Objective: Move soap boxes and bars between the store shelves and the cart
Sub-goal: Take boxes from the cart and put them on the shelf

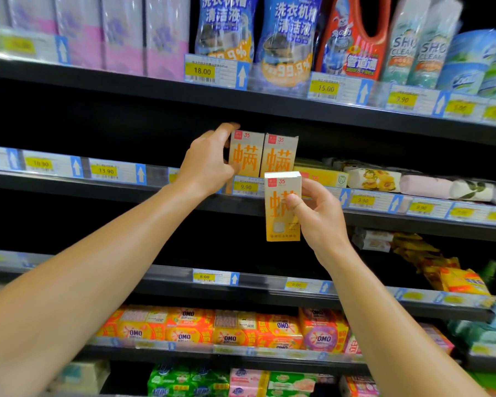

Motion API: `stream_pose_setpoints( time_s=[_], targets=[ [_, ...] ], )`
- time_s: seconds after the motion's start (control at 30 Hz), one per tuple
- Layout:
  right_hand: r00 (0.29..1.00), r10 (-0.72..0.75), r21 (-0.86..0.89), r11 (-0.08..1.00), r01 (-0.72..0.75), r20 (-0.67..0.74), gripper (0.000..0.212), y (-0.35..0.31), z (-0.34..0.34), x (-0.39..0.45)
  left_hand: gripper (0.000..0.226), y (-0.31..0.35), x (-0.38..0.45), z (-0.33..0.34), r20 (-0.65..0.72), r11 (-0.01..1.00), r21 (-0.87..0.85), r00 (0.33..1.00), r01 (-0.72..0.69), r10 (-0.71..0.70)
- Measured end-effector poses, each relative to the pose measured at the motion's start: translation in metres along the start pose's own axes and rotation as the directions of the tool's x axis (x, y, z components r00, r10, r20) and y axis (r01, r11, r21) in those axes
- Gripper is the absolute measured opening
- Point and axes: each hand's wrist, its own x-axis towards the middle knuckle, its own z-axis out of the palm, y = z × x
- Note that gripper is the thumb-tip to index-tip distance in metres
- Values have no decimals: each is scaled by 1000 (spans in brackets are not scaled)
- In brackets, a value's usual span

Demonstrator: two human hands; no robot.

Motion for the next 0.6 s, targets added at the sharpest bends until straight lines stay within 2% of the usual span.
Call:
stream_pose_setpoints(
  time_s=[0.37,0.6],
  targets=[
    [1000,-8,-7,1000,8,-13,32,-1,4,-4,67,3,3,4,-10,997,76,1000,28,-27],
    [1000,7,3,1000,-7,-16,37,-1,5,-4,67,3,6,4,-21,995,99,999,29,-27]
  ],
)
